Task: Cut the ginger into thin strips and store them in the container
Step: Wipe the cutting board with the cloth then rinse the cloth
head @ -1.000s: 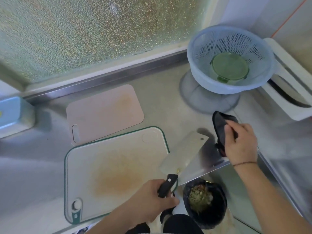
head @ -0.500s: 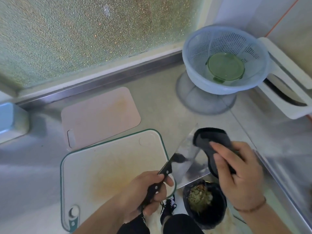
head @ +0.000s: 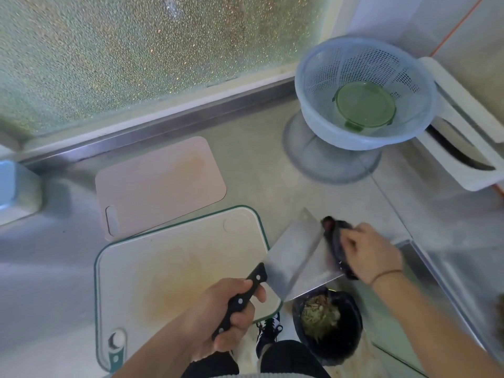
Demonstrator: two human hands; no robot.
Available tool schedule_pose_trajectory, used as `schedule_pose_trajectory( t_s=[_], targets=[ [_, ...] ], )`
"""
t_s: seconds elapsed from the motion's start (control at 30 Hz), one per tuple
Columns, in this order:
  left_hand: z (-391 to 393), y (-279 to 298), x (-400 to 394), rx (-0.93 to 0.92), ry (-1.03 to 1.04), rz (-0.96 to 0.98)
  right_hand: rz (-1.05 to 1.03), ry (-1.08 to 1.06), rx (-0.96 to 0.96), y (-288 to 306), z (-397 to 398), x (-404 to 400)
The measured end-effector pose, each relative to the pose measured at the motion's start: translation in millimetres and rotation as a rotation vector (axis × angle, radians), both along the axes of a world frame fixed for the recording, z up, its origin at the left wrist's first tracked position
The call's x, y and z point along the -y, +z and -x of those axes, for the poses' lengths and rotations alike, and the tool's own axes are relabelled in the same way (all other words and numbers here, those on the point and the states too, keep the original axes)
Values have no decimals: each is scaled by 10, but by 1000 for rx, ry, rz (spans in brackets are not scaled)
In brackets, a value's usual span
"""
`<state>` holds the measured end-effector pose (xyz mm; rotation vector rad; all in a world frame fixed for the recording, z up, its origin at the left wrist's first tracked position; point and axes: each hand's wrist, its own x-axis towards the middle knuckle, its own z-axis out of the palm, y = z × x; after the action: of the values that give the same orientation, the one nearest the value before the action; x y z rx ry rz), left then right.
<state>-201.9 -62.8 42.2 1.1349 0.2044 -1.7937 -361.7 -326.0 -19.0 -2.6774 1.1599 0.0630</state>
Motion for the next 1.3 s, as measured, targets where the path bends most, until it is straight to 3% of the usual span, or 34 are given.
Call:
schedule_pose_trajectory(
  t_s=[0.1, 0.2, 0.3, 0.37, 0.43, 0.53, 0.57, 0.63, 0.7, 0.8, 0.87, 0.93, 1.0, 1.1, 1.2, 1.3],
  targets=[
    [-56, -24, -20, -22, 63, 11, 70, -113, 215, 253, -4, 61],
    [-55, -5, 33, 15, 49, 52, 64, 150, 419, 624, -126, -493],
    [-19, 38, 92, 32, 30, 63, -51, 422, 473, 623, -188, -1044],
    [-34, 54, 78, 34, 0, 71, -93, 455, 477, 473, -240, -1164],
    [-83, 52, 17, 36, -19, 77, -92, 373, 407, 309, -315, -1011],
    [-148, 11, -116, 36, -18, 58, 12, 82, 112, 84, -355, -494],
    [-154, 0, -150, 32, 0, 50, 31, -20, 85, 89, -332, -362],
    [-149, -16, -171, 48, 23, 38, 88, -86, 226, 218, -295, -304],
    [-111, -9, -154, 72, 24, 19, 87, 104, 378, 452, -283, -562],
    [-46, 16, -91, 73, 7, 66, -80, 461, 458, 530, -267, -1111],
    [-23, 38, -77, 74, -12, 79, -88, 507, 457, 385, -271, -1211],
    [-32, 30, -126, 68, -30, 76, -38, 394, 391, 249, -329, -1053],
    [-23, 0, -208, 40, -40, 49, 23, 188, 206, 120, -409, -731],
    [-14, -42, -354, 37, -23, 27, -55, -70, 12, 80, -480, -270],
    [-123, -30, -542, 190, 28, 84, -115, -228, 186, 192, -457, -34],
    [-276, 16, -769, 594, -19, 100, -266, -355, 400, 256, -398, 10]
  ],
)
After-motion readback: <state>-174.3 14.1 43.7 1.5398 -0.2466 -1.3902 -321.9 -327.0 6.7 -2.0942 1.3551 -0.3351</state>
